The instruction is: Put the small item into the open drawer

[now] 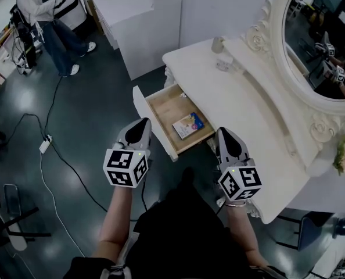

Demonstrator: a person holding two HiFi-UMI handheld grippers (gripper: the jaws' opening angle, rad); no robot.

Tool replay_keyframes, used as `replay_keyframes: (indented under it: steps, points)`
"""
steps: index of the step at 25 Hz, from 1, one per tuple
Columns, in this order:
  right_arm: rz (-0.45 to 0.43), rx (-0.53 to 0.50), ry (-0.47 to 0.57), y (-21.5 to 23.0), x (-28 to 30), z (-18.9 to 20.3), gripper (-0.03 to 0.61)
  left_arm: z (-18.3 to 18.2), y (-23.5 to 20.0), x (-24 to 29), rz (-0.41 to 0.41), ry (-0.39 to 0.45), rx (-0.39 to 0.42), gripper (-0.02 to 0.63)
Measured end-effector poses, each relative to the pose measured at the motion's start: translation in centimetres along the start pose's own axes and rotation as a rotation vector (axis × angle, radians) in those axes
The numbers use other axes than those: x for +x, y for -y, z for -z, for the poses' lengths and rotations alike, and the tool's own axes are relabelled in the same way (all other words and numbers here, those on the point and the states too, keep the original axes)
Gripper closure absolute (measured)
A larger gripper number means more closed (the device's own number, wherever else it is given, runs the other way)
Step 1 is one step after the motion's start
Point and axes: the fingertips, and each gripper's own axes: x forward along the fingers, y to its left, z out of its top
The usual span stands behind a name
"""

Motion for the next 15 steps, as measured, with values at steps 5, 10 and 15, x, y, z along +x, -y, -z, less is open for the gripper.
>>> replay_keyframes:
  steps: [5,10,15]
  points:
    - [-0.007,-0.006,0.014,-0.4,-0.3,-0.3,0.575,0.2,0.1,-0.7,-0.002,0.004,-0.007,0.606]
    - [-0.013,-0.012,0.024,-0.8,-0.7,-0.4,0.575,0.4,0.2,-1.2,-0.005,0.013,-0.012,0.606]
    - [-0.026,-0.020,0.019,-1.5,-1.0,-0.2,0.575,0.1,0.3,-1.8,0.000,0.032,-0.017,0.606]
